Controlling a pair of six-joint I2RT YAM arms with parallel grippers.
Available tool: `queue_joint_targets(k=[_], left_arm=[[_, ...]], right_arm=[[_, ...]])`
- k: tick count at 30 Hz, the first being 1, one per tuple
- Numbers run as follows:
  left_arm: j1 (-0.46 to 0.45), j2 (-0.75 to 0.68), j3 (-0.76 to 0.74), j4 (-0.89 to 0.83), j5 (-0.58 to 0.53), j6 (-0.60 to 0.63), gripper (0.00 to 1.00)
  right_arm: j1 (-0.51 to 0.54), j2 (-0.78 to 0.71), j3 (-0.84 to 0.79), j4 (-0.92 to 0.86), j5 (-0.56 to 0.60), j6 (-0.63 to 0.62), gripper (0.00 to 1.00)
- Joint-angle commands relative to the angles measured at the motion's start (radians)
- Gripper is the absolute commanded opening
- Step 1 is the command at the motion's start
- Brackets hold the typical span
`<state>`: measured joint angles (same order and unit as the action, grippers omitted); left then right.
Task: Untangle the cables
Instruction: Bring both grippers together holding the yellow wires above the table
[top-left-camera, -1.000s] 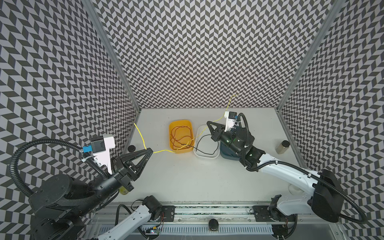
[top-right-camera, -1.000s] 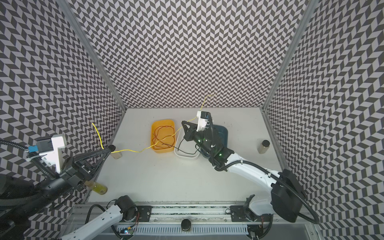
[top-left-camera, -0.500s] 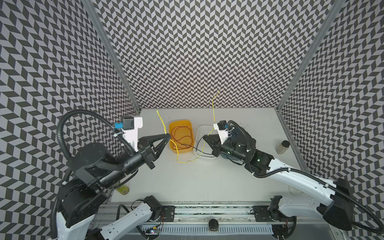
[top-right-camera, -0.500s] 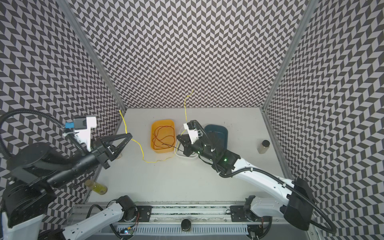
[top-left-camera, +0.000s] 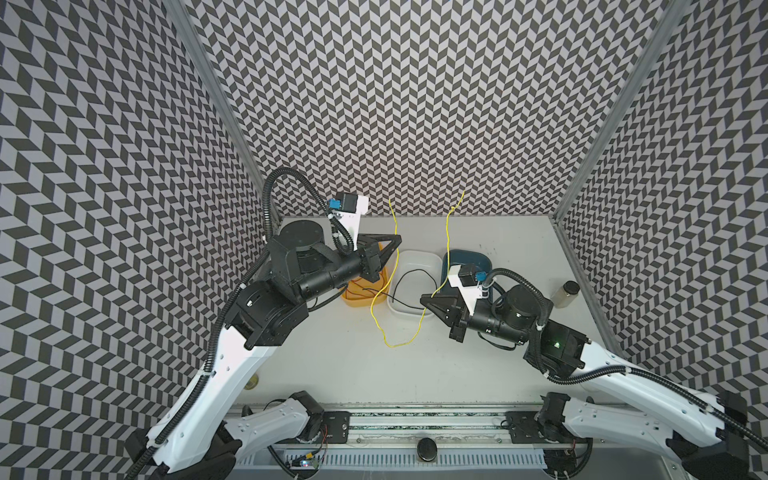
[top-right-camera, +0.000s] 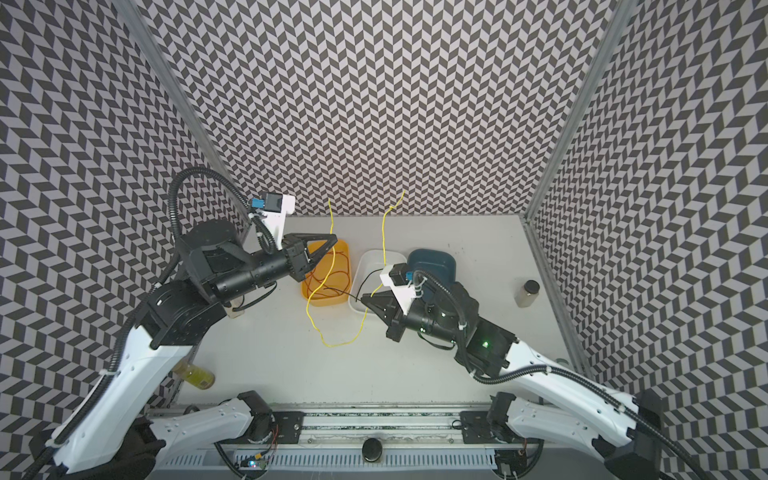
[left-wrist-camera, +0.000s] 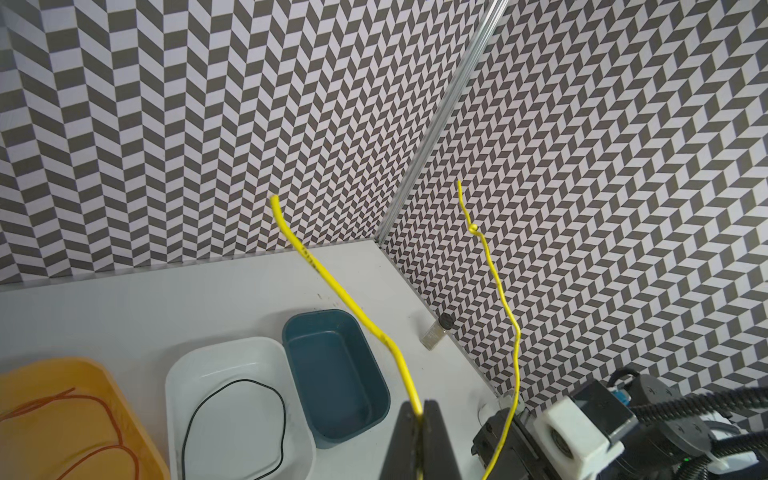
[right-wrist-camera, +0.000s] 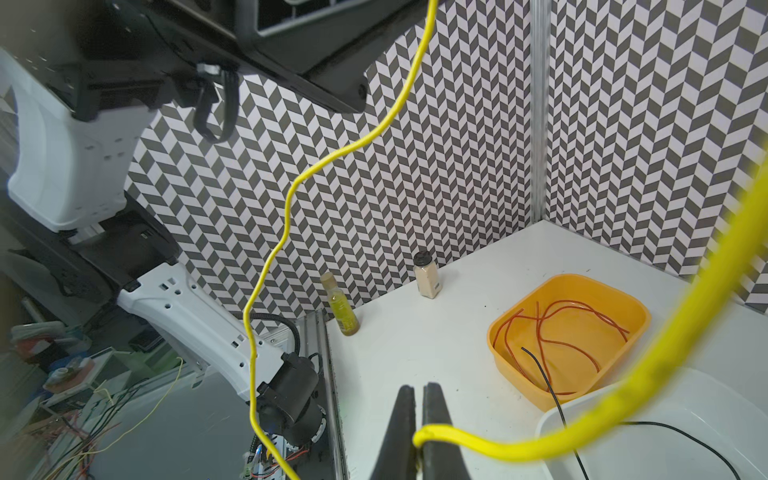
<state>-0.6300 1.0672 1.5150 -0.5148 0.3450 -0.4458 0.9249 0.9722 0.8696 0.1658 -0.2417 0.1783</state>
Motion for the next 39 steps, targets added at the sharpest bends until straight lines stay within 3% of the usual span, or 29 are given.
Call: queue_joint_targets(k=[1,9,17,27,32,39], left_arm=[[-0.019,-0.002,-0.040,0.139,0.044,-0.074,0.00],[-0.127,-0.056,-0.189,0.267,-0.017,-0.086,0.00],[-0.132,-0.142,-0.362,0.438,0.031,-0.094,0.00],[-0.162,-0.127,-0.371,0.443,0.014,-0.067,0.00],[-0.168,-0.133,-0.399,0.441,-0.006,-0.052,0.00],[-0.189,-0.111,-0.419,0.478,-0.014,-0.065,0.00]], right_arm=[[0.006,-0.008,-0.010,0.148,-0.035,0.049,0.00],[0.005,-0.013,-0.047,0.327,-0.020,0.204,0.04],[0.005,-0.059,-0.063,0.326,-0.005,0.249,0.06],[-0.001,-0.051,-0.055,0.369,-0.049,0.334,0.11],[-0.004,-0.089,-0.088,0.410,-0.019,0.374,0.24],[-0.005,-0.040,-0.082,0.415,-0.045,0.410,0.25]])
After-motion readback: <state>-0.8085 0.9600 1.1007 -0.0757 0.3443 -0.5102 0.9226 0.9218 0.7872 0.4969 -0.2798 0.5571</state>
